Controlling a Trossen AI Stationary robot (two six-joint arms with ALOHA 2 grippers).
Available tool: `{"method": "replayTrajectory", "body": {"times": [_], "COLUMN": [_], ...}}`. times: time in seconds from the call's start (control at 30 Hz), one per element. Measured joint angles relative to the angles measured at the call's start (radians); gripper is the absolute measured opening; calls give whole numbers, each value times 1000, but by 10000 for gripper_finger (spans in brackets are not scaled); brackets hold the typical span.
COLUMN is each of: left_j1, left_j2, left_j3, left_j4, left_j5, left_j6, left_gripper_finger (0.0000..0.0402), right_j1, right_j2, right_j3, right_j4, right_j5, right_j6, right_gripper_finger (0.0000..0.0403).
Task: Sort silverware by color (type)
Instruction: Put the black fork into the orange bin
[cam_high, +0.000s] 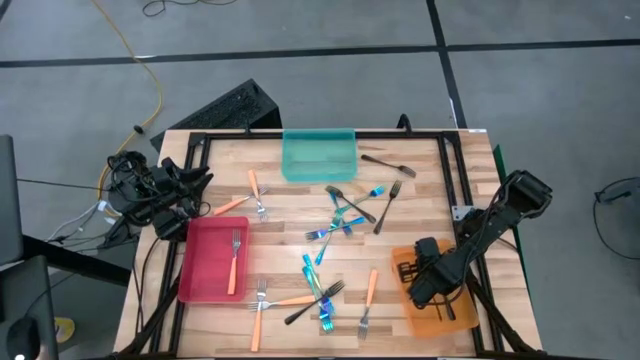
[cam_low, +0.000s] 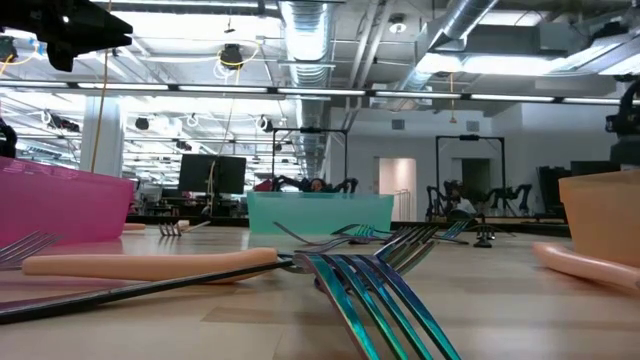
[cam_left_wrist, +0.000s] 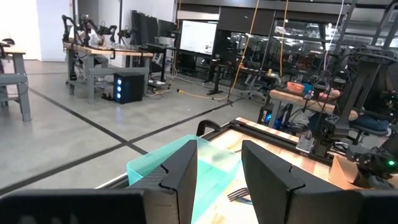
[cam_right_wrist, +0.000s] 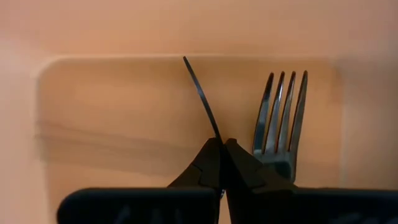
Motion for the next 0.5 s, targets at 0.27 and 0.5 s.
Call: {"method": "replayTrajectory", "body": {"times": [0.27, 0.5], "left_j1": [0, 0], "left_j2": [0, 0], "left_j3": [0, 0], "left_j4": [0, 0], "left_j5": [-3, -3], "left_j6": [-1, -1], "left_gripper_finger": [112, 112], "right_j1": [0, 0], "right_j2": [0, 1], "right_j3": [-2, -3], "right_j4": [1, 1], "right_j5": [0, 0], "right_j6": [-4, -9], "right_gripper_finger": [39, 49]}}
